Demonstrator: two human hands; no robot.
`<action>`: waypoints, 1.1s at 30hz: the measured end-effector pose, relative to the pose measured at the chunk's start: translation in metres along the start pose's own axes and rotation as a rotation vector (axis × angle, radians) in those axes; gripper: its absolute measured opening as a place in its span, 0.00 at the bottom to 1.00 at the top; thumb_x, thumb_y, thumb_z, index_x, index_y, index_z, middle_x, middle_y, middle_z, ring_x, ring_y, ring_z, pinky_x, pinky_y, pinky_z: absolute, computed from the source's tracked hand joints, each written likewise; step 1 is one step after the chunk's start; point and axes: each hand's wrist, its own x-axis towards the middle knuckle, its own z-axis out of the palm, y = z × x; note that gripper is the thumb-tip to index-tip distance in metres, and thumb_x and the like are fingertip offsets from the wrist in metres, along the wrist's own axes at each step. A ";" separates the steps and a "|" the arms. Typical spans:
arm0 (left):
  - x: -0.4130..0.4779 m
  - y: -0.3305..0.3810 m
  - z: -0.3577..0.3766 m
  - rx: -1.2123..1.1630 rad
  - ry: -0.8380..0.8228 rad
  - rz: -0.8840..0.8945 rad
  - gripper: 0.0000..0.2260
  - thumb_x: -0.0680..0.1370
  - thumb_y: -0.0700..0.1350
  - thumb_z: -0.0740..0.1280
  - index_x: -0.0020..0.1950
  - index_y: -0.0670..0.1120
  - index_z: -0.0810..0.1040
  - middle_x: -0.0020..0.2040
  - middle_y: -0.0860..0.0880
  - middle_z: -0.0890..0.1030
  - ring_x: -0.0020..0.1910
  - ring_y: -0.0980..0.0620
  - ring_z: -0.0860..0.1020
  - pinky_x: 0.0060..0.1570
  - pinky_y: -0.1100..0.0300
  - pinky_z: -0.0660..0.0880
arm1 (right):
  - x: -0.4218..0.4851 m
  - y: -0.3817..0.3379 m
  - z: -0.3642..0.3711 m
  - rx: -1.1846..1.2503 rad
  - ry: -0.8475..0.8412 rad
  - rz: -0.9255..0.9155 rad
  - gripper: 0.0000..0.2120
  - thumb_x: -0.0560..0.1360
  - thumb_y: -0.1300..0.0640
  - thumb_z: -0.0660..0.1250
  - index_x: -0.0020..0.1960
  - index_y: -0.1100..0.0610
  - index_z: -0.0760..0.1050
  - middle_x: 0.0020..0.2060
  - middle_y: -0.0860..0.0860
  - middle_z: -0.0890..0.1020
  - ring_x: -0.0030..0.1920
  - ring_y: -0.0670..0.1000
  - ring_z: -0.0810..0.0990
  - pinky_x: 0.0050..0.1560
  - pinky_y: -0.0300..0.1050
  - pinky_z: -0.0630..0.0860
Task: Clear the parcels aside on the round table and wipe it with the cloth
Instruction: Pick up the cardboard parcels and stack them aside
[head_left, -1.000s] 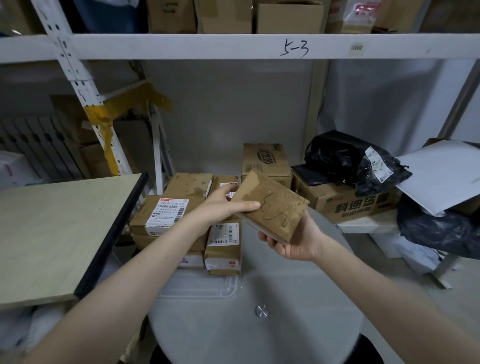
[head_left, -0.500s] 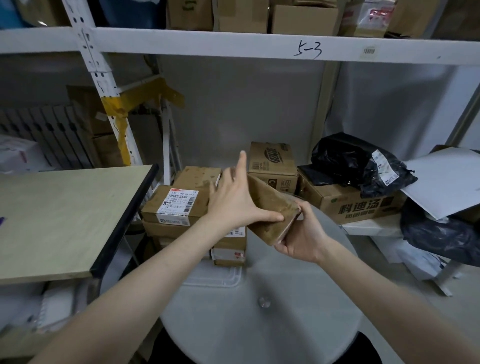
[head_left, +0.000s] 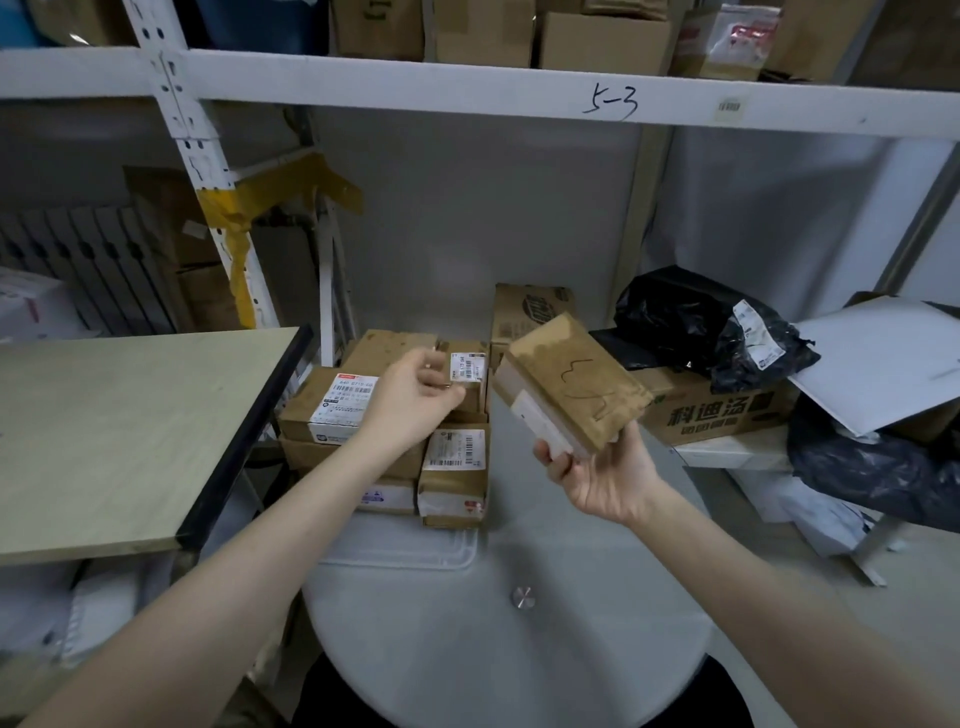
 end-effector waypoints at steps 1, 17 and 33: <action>-0.003 -0.002 0.002 -0.040 -0.038 -0.030 0.17 0.76 0.44 0.69 0.64 0.46 0.74 0.55 0.47 0.80 0.53 0.50 0.80 0.56 0.55 0.76 | 0.001 0.003 -0.002 0.005 0.003 0.000 0.41 0.68 0.25 0.53 0.59 0.61 0.75 0.44 0.61 0.79 0.33 0.55 0.82 0.27 0.41 0.80; -0.019 -0.026 0.010 -0.907 -0.222 -0.338 0.14 0.73 0.41 0.71 0.58 0.46 0.75 0.48 0.45 0.82 0.41 0.52 0.81 0.49 0.51 0.76 | -0.011 0.012 0.017 -1.071 0.069 -0.625 0.47 0.58 0.35 0.77 0.70 0.53 0.66 0.66 0.52 0.75 0.65 0.53 0.74 0.56 0.48 0.77; -0.014 -0.027 -0.011 -0.534 -0.173 -0.226 0.09 0.78 0.36 0.65 0.56 0.44 0.79 0.48 0.47 0.83 0.45 0.51 0.81 0.46 0.55 0.78 | -0.003 0.002 0.035 -0.732 0.077 -0.232 0.34 0.52 0.49 0.80 0.55 0.57 0.77 0.44 0.52 0.86 0.45 0.50 0.85 0.47 0.42 0.80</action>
